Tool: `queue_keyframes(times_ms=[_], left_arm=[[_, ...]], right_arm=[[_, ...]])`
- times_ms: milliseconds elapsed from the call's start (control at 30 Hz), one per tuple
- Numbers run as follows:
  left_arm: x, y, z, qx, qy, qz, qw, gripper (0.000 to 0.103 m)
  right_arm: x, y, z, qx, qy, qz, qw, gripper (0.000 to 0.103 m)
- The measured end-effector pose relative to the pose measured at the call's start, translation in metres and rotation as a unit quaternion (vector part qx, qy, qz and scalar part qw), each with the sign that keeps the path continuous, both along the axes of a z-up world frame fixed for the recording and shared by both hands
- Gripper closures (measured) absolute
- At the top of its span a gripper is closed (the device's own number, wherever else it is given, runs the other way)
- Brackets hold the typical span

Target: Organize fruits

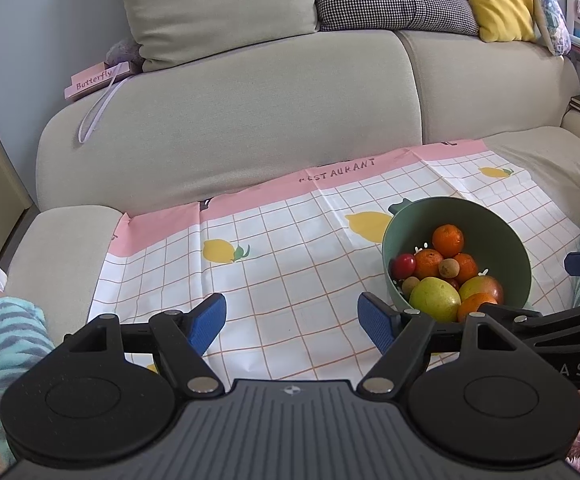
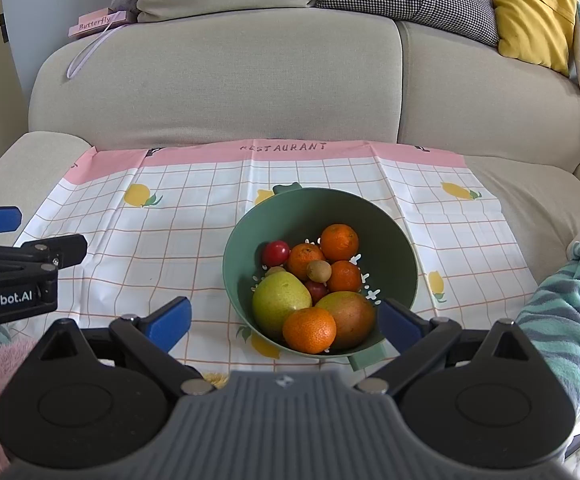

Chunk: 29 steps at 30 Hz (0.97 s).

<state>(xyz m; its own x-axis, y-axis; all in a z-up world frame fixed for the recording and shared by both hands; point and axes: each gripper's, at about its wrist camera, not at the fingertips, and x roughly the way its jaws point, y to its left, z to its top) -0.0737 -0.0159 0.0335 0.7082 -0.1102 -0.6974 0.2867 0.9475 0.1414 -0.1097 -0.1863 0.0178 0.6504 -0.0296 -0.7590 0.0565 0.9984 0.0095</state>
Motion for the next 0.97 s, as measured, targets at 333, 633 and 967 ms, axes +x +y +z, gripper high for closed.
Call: queue_keyframes(times_ms=[333, 633, 967], left_arm=[[-0.0005, 0.0000, 0.0013, -0.002, 0.000, 0.002, 1.0000, 0.014], [-0.0010, 0.0012, 0.0015, -0.005, 0.000, 0.003, 1.0000, 0.014], [-0.0024, 0.0006, 0.0037, -0.011, -0.002, 0.008, 0.9999, 0.013]], right_arm=[[-0.0003, 0.0005, -0.0004, 0.000, 0.000, 0.000, 1.000, 0.007], [-0.0020, 0.0016, -0.0004, -0.001, -0.001, 0.003, 1.000, 0.007], [-0.0023, 0.0008, 0.0002, 0.000, 0.001, 0.004, 1.000, 0.007]])
